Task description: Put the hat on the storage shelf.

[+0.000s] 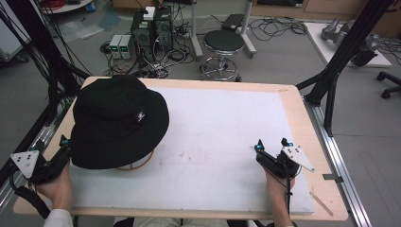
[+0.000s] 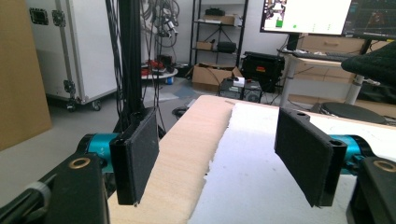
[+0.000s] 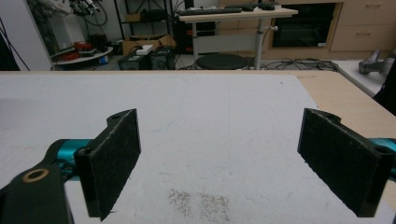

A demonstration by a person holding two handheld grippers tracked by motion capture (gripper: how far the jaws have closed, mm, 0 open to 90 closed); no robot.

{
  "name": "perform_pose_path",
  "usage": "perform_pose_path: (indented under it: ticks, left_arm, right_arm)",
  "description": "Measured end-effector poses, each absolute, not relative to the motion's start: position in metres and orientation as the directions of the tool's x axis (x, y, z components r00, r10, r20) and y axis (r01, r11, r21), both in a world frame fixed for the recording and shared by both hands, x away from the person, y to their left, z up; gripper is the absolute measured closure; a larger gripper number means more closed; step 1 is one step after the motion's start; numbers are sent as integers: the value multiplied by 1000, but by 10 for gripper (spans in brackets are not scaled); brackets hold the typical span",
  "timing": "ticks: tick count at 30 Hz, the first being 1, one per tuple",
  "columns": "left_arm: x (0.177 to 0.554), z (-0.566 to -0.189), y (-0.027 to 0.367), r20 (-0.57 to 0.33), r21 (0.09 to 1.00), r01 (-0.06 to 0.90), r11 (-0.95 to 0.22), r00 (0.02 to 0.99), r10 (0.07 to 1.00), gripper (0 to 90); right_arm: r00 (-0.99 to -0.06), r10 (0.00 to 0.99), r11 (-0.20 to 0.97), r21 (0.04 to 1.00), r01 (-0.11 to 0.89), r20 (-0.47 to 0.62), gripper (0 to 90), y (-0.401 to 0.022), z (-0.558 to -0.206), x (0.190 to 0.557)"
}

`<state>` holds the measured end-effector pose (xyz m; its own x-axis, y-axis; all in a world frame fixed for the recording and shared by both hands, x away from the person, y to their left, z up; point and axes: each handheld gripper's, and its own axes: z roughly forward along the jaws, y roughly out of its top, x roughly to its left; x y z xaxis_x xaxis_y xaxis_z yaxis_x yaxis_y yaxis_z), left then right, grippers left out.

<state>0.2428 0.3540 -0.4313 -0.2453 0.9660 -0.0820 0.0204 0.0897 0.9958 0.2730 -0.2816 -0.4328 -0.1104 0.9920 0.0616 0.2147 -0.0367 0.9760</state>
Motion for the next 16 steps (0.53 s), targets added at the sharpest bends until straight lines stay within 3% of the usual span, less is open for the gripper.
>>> perform_pose_path:
  ticks: [16]
  left_arm:
    - [244,-433,355,-100,993,30,110,-235,967,316]
  right_arm:
    - [-116,991,-35,975,217,62,124,-282,-433,273]
